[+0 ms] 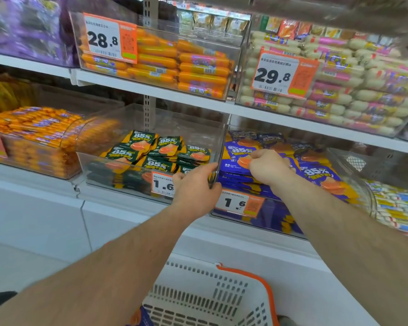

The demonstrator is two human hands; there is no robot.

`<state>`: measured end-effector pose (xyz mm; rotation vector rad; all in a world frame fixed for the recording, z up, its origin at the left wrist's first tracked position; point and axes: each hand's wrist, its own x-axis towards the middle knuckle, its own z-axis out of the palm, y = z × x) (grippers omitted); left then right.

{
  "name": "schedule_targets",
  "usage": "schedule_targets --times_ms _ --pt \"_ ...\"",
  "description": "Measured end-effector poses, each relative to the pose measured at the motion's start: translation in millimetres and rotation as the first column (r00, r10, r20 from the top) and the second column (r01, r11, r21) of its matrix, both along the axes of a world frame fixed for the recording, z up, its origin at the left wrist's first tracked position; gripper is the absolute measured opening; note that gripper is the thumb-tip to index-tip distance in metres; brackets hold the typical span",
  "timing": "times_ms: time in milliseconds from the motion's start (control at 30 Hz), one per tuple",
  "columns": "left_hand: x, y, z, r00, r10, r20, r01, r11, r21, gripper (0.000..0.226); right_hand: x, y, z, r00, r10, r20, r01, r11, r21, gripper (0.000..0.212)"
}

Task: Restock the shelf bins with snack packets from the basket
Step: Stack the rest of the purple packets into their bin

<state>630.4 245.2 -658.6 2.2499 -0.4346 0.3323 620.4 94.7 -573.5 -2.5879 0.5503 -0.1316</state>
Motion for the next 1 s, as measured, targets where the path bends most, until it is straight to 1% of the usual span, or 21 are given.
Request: schedule_targets --times_ms 133,167,200,233,267,300,367,400,433,467,500,533,567,633,700,733,800,867,933,1000 --pt "-3 1 7 1.0 -0.021 -0.021 0.019 0.997 -0.073 0.037 7 -2 -9 1.0 -0.015 0.025 0.014 0.998 0.059 0.045" --pt "-5 2 9 1.0 -0.021 -0.011 0.02 0.994 -0.11 0.037 7 -3 -10 0.998 -0.029 0.046 0.028 0.999 0.028 0.044" --pt "-7 4 10 1.0 -0.018 0.016 0.02 0.987 -0.16 0.036 6 -4 -13 0.993 -0.045 0.109 0.049 0.998 -0.036 0.042" --pt "-9 8 10 0.998 -0.01 0.054 0.022 0.977 -0.214 0.035 4 -4 -15 0.975 -0.043 0.217 0.07 0.991 -0.118 0.04" --pt "-12 14 7 0.996 0.0 0.084 0.022 0.964 -0.264 0.032 0 -1 -19 0.938 -0.011 0.345 0.08 0.979 -0.187 0.037" --pt "-16 20 2 0.995 0.01 0.095 0.019 0.953 -0.301 0.028 -5 7 -26 0.886 0.04 0.461 0.069 0.974 -0.217 0.035" --pt "-25 35 -22 0.998 0.018 0.054 0.001 0.947 -0.322 0.021 -17 31 -51 0.781 0.15 0.606 -0.043 0.981 -0.187 0.029" --pt "-30 43 -37 1.0 0.02 -0.005 -0.02 0.95 -0.311 0.022 -23 47 -67 0.738 0.2 0.645 -0.126 0.979 -0.159 0.026" --pt "-33 51 -55 0.996 0.02 -0.09 -0.044 0.959 -0.281 0.025 -29 64 -83 0.712 0.246 0.657 -0.216 0.968 -0.128 0.024" --pt "-34 61 -75 0.982 0.015 -0.186 -0.06 0.968 -0.242 0.026 -35 80 -101 0.714 0.277 0.643 -0.3 0.951 -0.076 0.021" --pt "-34 70 -95 0.96 0.008 -0.28 -0.068 0.976 -0.205 0.025 -37 93 -121 0.742 0.297 0.601 -0.368 0.93 -0.005 0.019" --pt "-33 80 -114 0.932 0.009 -0.363 -0.077 0.982 -0.172 0.024 -36 105 -142 0.796 0.308 0.521 -0.403 0.912 0.076 0.02" --pt "-33 89 -131 0.9 0.02 -0.435 -0.09 0.986 -0.142 0.022 -37 115 -163 0.851 0.327 0.411 -0.418 0.896 0.152 0.021" --pt "-34 107 -159 0.835 0.059 -0.547 -0.147 0.982 -0.118 0.016 -36 128 -210 0.917 0.345 0.2 -0.39 0.879 0.274 0.018" --pt "-36 122 -183 0.77 0.104 -0.63 -0.235 0.964 -0.128 0.013 -35 139 -256 0.947 0.319 -0.03 -0.285 0.884 0.371 0.017" --pt "-37 127 -193 0.737 0.119 -0.666 -0.272 0.953 -0.131 0.012 -35 144 -279 0.94 0.306 -0.147 -0.226 0.887 0.404 0.018" --pt "-39 135 -211 0.684 0.138 -0.717 -0.312 0.943 -0.116 0.013 -40 148 -322 0.893 0.296 -0.34 -0.113 0.876 0.468 0.024" --pt "-40 144 -229 0.64 0.15 -0.754 -0.338 0.936 -0.1 0.015 -46 153 -358 0.817 0.323 -0.478 -0.077 0.882 0.464 0.021" --pt "-40 152 -243 0.591 0.163 -0.79 -0.373 0.924 -0.088 0.013 -49 156 -384 0.747 0.383 -0.543 -0.15 0.893 0.424 0.021" --pt "-37 161 -254 0.552 0.191 -0.812 -0.414 0.908 -0.067 0.009 -47 161 -400 0.661 0.477 -0.579 -0.285 0.874 0.394 0.016"
